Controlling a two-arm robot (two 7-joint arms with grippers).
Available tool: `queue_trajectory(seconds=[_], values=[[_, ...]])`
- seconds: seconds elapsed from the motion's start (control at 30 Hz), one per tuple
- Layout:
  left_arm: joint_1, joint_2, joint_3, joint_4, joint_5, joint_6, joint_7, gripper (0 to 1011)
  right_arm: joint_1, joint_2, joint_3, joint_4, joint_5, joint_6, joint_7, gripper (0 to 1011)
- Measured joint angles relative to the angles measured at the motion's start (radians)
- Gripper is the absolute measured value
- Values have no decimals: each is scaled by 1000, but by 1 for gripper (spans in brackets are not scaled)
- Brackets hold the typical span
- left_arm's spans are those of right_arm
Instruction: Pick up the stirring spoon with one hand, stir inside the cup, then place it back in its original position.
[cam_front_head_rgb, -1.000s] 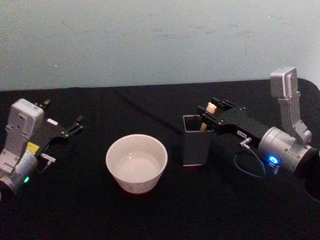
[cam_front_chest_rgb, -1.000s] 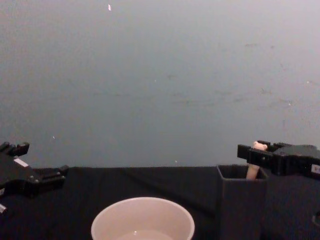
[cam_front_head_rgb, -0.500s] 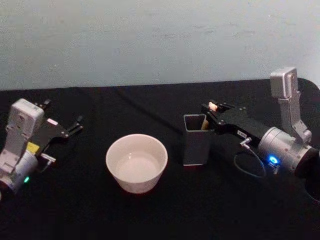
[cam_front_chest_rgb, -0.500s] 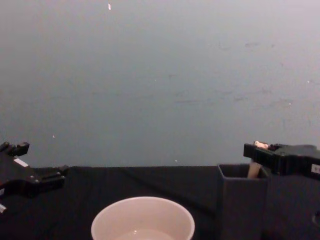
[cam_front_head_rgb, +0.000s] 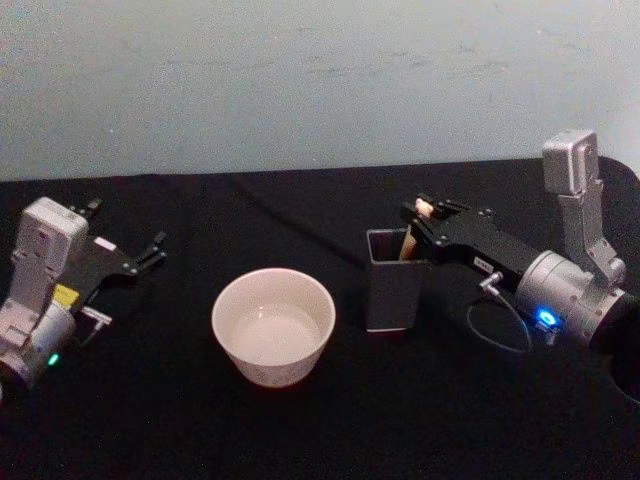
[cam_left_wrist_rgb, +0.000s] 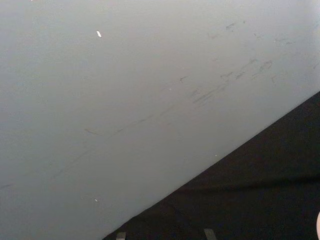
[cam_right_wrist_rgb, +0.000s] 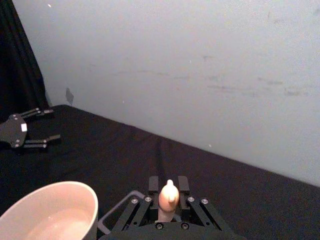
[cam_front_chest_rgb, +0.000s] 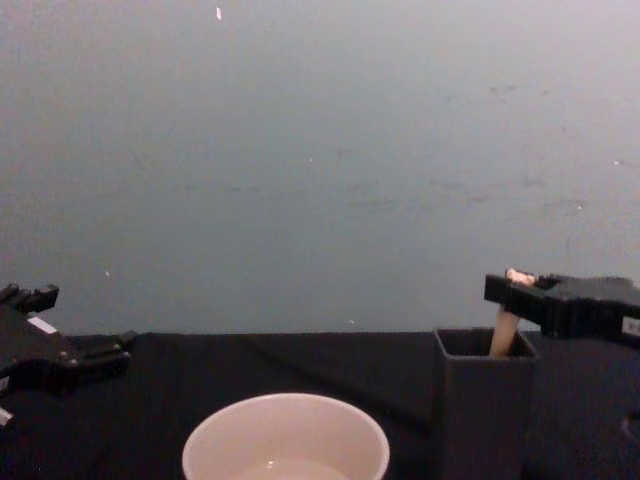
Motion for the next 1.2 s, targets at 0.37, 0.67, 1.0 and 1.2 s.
queue_trajectory(seconds=[0.37,0.67,1.0,1.2], values=[[0,0,0,0,0,0,0,1001,-8,15,22,-85,-48,-61,13,218],[0,0,0,0,0,0,0,1001,-9,44,40,-141,-92,-114,47,218],[0,0,0,0,0,0,0,1001,-8,41,79,-182,-59,-135,65,218],[0,0,0,0,0,0,0,1001,1,28,81,-187,-42,-134,66,218]])
